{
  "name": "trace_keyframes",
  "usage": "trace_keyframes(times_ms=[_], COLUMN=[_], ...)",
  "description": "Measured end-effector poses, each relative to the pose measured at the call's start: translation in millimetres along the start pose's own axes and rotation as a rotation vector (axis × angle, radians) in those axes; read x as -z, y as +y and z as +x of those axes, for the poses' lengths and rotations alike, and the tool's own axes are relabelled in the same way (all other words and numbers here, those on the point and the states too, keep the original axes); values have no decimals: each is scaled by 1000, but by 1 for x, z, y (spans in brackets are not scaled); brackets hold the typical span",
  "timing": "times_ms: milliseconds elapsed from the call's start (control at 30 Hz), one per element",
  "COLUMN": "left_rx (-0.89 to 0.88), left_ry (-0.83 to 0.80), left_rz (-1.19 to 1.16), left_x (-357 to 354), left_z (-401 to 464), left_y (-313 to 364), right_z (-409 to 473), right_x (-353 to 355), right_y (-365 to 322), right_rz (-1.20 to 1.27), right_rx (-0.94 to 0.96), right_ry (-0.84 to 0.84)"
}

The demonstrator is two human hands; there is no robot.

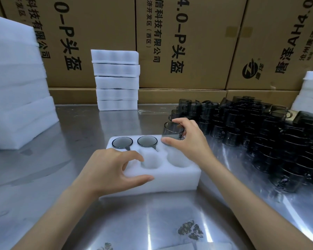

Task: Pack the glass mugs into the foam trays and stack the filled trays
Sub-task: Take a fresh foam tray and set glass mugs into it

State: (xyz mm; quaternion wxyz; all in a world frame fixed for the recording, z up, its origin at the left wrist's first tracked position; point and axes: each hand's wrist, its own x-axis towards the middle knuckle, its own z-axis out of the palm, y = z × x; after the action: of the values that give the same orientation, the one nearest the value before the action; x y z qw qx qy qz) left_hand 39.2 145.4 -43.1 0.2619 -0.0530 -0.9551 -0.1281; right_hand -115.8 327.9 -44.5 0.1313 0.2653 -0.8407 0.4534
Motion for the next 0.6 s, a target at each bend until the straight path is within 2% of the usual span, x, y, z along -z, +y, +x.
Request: trace_keyframes(times_ms=[167, 367, 433, 533, 600], left_rx=[-4, -13, 15, 53, 28], left_ry=[0, 28, 90, 186, 194], left_rz=[4, 39, 26, 12, -3], left_x=[-1, 4, 7, 9, 7], left_z=[1, 2, 5, 14, 22], left_y=[-1, 0, 1, 7, 11], right_z=[0, 0, -1, -3, -5], right_x=[-1, 0, 4, 16, 27], right_y=[-2, 0, -2, -5, -4], right_rz=[-130, -113, -50, 174, 232], right_rx=[-11, -1, -17, -7, 22], right_ry=[-43, -104, -97, 48, 76])
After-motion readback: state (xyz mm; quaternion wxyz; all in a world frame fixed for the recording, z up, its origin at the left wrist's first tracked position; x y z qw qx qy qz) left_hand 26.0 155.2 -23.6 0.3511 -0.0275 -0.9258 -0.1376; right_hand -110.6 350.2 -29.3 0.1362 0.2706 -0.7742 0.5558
